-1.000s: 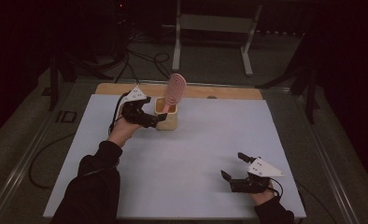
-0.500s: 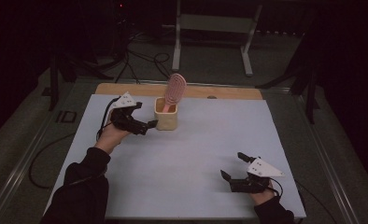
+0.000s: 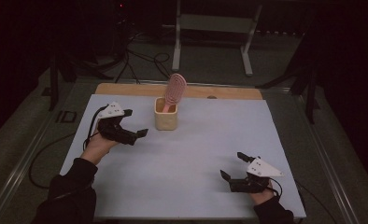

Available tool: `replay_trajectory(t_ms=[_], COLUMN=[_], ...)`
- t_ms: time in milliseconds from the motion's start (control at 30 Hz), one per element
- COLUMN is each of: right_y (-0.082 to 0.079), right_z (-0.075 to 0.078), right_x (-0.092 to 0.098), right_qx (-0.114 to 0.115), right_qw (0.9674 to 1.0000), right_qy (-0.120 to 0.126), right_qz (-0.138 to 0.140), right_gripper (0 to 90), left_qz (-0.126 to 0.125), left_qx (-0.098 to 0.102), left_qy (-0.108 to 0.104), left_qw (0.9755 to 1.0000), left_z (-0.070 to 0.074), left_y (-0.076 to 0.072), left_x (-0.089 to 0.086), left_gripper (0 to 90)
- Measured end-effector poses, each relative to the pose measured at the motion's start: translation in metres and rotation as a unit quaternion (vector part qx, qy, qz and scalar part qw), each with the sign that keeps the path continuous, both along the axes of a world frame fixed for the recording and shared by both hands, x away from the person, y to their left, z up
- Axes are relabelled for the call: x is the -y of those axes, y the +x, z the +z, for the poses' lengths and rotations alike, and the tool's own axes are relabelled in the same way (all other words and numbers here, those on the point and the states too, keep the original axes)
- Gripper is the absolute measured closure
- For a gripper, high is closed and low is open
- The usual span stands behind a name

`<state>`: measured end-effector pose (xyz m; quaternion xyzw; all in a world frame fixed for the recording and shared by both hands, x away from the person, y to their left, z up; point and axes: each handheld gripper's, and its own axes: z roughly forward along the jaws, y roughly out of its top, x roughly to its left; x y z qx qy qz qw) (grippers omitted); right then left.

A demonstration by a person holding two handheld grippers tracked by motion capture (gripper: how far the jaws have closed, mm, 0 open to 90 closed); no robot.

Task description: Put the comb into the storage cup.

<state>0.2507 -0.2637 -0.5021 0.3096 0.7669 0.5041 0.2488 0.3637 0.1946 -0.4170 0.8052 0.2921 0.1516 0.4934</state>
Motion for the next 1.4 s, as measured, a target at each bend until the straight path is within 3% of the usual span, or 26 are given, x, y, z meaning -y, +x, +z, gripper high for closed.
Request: replay_trajectory(t_ms=[833, 1200, 1333, 1400], right_y=[0.001, 0.001, 0.001, 0.001], right_z=[-0.001, -0.001, -0.001, -0.001], right_x=[-0.004, -0.005, -0.005, -0.005], right_qx=[-0.002, -0.002, 0.0, -0.001], right_qw=[1.0, 1.0, 1.0, 1.0], right_qy=[-0.004, -0.007, -0.008, -0.007], right_qz=[0.005, 0.006, 0.006, 0.005], right_gripper=[8.6, 8.6, 8.7, 8.6], left_qz=[0.001, 0.017, 0.017, 0.017], left_qx=[-0.001, -0.016, -0.028, -0.036], left_qy=[0.001, 0.001, 0.011, 0.005], left_qw=[1.0, 0.9997, 0.9994, 0.9992], left_z=[-0.024, -0.055, -0.067, -0.072], left_y=[-0.068, -0.099, -0.106, -0.109], left_x=[-0.037, -0.051, -0.054, -0.057], left_gripper=[0.0, 0.0, 0.0, 0.0])
